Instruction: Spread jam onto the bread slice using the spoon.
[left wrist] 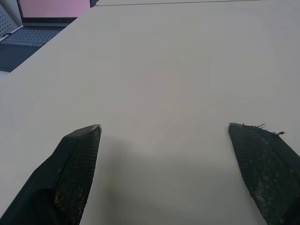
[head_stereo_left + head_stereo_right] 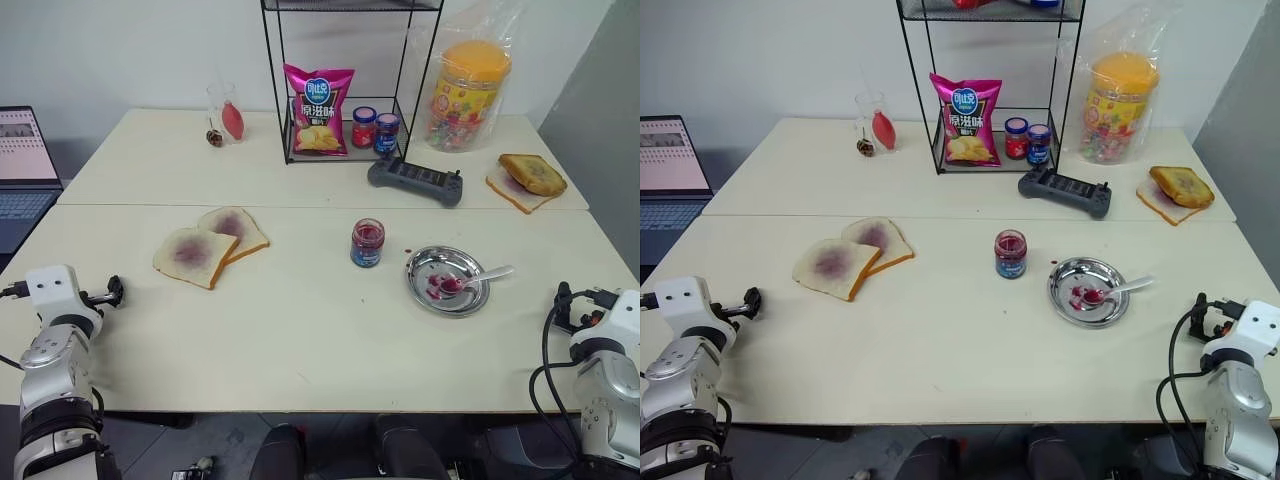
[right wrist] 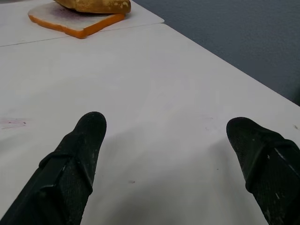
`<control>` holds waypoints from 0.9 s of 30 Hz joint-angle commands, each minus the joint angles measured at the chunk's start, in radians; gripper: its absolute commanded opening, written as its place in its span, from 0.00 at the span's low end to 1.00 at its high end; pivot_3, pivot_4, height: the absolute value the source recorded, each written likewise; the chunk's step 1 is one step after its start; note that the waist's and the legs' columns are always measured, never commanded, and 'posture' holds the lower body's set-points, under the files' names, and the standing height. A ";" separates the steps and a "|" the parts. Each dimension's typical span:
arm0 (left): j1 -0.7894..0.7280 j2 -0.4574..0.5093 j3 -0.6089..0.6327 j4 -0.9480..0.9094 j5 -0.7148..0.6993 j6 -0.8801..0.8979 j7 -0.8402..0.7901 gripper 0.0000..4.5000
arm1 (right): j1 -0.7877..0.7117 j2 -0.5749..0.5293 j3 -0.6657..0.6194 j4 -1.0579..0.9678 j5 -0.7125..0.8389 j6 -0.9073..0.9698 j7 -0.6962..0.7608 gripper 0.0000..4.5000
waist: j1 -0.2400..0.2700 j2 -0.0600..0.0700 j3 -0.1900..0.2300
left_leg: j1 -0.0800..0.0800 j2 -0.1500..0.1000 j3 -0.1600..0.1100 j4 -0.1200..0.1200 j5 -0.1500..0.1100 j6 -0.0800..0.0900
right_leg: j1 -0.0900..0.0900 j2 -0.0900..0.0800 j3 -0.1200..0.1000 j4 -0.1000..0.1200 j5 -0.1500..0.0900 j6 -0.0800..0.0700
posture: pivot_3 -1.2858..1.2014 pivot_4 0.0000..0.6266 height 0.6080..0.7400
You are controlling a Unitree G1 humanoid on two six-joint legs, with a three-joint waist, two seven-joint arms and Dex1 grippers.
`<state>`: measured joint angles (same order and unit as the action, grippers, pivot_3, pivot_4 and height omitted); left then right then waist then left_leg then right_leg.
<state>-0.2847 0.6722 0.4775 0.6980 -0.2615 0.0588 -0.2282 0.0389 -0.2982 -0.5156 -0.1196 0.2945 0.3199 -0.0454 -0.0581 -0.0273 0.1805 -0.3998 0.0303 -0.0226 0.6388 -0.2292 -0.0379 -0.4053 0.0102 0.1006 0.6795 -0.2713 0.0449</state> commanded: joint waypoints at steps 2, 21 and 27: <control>0.020 0.021 0.013 -0.011 0.006 0.008 0.002 1.00 | -0.006 -0.006 -0.013 -0.020 -0.007 -0.013 -0.003 1.00 | 0.000 0.000 0.000 | 0.000 0.000 0.000 0.000 0.000 0.000 | 0.000 0.000 0.000 0.000 0.000 0.000 | 0.52 0.24 1.00; -0.230 0.294 -0.115 -0.007 -0.170 0.387 -0.690 1.00 | -0.183 -0.537 0.081 -0.437 0.873 0.578 0.613 1.00 | -0.001 -0.005 0.002 | 0.000 0.000 -0.002 -0.005 0.000 0.000 | -0.001 0.001 -0.003 -0.001 -0.006 -0.010 | 0.52 0.24 1.00; -0.466 0.226 -0.280 0.266 0.010 0.215 -0.697 1.00 | -0.390 -0.497 0.325 -0.445 0.953 0.654 0.651 1.00 | 0.002 -0.009 0.002 | -0.002 0.001 -0.004 -0.006 0.000 0.000 | -0.002 0.002 -0.005 -0.002 -0.003 -0.005 | 0.52 0.24 1.00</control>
<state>-0.7105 0.8925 0.2192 0.8970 -0.3006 0.3429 -0.9274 -0.3253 -0.8065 -0.2272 -0.5515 1.2169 0.9594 0.5951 -0.0565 -0.0365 0.1823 -0.4019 0.0313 -0.0266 0.6322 -0.2292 -0.0378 -0.4069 0.0121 0.0957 0.6765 -0.2750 0.0404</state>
